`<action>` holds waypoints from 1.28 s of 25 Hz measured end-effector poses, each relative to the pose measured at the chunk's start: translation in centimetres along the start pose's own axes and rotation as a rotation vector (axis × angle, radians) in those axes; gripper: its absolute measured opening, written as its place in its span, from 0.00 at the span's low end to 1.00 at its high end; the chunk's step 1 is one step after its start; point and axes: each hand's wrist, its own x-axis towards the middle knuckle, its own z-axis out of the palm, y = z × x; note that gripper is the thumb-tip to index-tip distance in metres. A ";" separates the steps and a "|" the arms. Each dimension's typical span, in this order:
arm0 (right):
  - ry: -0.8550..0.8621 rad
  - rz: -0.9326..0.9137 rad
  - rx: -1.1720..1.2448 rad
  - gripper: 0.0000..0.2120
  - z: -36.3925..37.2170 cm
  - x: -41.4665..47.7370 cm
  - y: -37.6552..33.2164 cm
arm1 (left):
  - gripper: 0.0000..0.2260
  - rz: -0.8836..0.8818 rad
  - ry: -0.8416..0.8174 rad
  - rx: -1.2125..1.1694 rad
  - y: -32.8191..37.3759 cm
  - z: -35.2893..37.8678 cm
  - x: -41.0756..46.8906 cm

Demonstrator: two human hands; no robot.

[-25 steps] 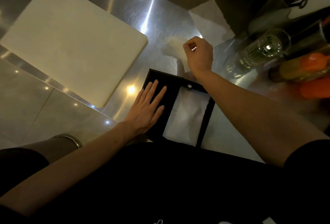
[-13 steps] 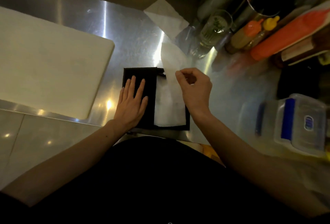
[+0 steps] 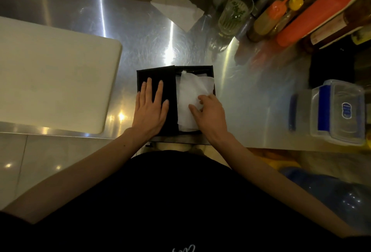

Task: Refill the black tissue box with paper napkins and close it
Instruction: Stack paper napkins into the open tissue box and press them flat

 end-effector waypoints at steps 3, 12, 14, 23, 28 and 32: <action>-0.080 -0.088 -0.173 0.18 -0.2 0.2 -0.1 | 0.26 -0.007 -0.006 0.000 0.1 -0.1 0.0; -0.070 -0.281 -0.424 0.25 1.1 1.5 -1.1 | 0.26 -0.007 0.006 0.012 0.3 -0.1 0.0; -0.205 -0.266 -0.503 0.29 2.3 2.1 -0.5 | 0.26 -0.002 0.002 0.014 0.2 -0.2 0.0; -0.388 -0.308 -0.486 0.33 3.4 3.1 1.0 | 0.26 -0.012 -0.027 0.018 0.1 -0.4 0.0; -0.216 -0.350 -0.356 0.29 1.8 2.6 -0.3 | 0.26 -0.012 -0.038 0.025 0.1 -0.5 -0.1; 0.045 -0.465 -0.159 0.22 -0.7 4.6 -2.0 | 0.26 -0.007 -0.014 0.012 -0.2 -0.4 -0.1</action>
